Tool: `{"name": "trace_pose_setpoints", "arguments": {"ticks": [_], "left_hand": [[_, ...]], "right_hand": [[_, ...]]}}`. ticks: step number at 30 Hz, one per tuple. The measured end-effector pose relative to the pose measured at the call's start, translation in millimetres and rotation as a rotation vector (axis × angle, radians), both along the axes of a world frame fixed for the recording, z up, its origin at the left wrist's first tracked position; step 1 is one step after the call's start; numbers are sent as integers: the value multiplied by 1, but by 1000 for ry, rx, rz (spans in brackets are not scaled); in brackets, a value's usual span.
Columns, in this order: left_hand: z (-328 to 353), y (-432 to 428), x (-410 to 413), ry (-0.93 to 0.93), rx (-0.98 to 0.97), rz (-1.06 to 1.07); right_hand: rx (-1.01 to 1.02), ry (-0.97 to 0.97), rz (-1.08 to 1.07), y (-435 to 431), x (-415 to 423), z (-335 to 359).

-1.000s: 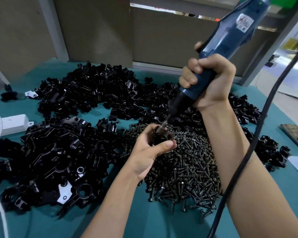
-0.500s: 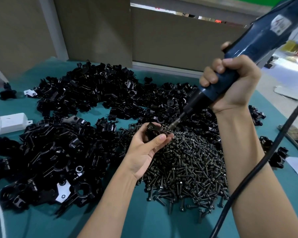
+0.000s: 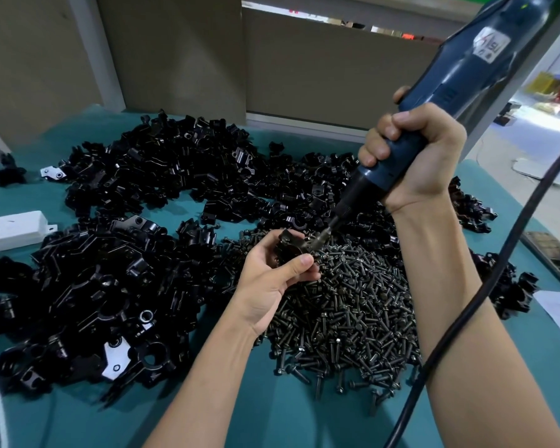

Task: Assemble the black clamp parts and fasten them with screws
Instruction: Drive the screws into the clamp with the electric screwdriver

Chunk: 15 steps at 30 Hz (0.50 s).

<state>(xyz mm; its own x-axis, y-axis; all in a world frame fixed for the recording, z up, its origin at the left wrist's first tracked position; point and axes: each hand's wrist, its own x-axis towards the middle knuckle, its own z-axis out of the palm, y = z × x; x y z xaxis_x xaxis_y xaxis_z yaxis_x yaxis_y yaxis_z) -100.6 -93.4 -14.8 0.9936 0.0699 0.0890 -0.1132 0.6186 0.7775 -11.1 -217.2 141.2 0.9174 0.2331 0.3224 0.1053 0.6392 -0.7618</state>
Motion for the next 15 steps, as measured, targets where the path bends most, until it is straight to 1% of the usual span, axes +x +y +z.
{"name": "trace_pose_setpoints", "arguments": {"ticks": [4, 15], "left_hand": [[0, 0, 0, -20, 5, -2], [-2, 1, -1, -3, 43, 31]], "right_hand": [[-8, 22, -1, 4, 0, 0], [-5, 35, -9, 3, 4, -4]]}}
